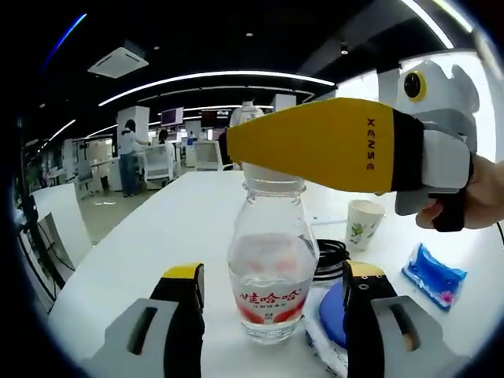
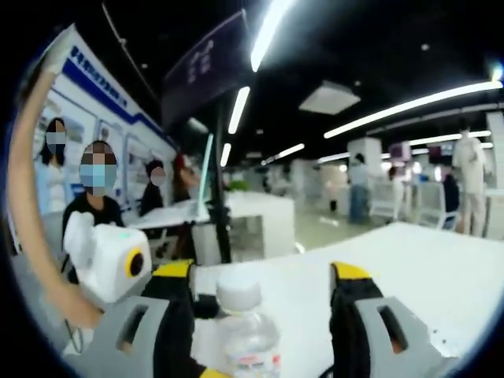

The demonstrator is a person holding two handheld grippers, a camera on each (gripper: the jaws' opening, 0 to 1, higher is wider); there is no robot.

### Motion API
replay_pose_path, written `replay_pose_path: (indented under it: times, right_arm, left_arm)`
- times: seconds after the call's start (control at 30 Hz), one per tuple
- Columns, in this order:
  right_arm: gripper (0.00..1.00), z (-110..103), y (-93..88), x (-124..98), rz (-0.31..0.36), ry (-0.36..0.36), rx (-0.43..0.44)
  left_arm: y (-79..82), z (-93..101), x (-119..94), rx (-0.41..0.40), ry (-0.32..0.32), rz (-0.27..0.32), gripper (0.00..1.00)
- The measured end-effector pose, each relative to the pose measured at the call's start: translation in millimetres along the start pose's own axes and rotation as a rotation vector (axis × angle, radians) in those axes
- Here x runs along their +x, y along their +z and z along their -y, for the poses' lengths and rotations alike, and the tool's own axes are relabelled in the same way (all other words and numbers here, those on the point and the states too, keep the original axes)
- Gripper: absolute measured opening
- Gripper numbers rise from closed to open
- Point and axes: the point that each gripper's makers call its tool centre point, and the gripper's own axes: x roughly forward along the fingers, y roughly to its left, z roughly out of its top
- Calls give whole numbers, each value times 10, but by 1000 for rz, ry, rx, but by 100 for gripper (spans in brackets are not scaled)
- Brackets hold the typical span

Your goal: Arrange the tabletop items into an orderly group along one side of the table until the central work area is clear of visible clutter.

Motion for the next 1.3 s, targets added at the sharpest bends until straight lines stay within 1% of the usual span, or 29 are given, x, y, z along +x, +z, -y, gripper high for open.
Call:
replay_pose_path:
  times: [0.07, 0.13, 0.2, 0.23, 0.33, 0.43, 0.5, 0.57, 0.8, 0.9, 1.0, 1.1, 1.3]
  right_arm:
    - [75, -9, 7, -37, -1, -6, 5]
    - [82, -22, 29, -78, 3, -17, 16]
    - [86, -32, 46, -123, 12, -27, 23]
    - [86, -37, 43, -143, 11, -29, 25]
    - [87, -59, 27, -202, 6, -38, 36]
    - [87, -82, 25, -260, 3, -49, 46]
    - [87, -102, 34, -297, 1, -53, 40]
    - [88, -118, 54, -321, 3, -59, 44]
    - [89, -194, 131, -377, 7, -71, 44]
    - [90, -246, 152, -424, 5, -78, 49]
    - [90, -299, 189, -478, 7, -84, 50]
    - [90, -334, 202, -529, 6, -95, 52]
    - [90, -375, 258, -608, 19, -118, 62]
  left_arm:
    - [-3, 15, -7, -6, -10, -6, 76]
    - [-6, 20, -25, -10, -19, -9, 80]
    - [7, 36, -43, -12, -38, -1, 85]
    - [20, 38, -48, -2, -47, 11, 86]
    - [25, 61, -74, 16, -62, 10, 89]
    - [49, 100, -111, 21, -88, 22, 93]
    - [52, 112, -141, 48, -98, 19, 94]
    - [58, 118, -166, 49, -103, 16, 95]
    - [137, 173, -264, 58, -126, 25, 95]
    - [155, 195, -309, 68, -136, 18, 94]
    - [189, 192, -367, 79, -145, 23, 94]
    - [211, 191, -417, 94, -154, 28, 93]
    - [222, 224, -517, 97, -166, 22, 93]
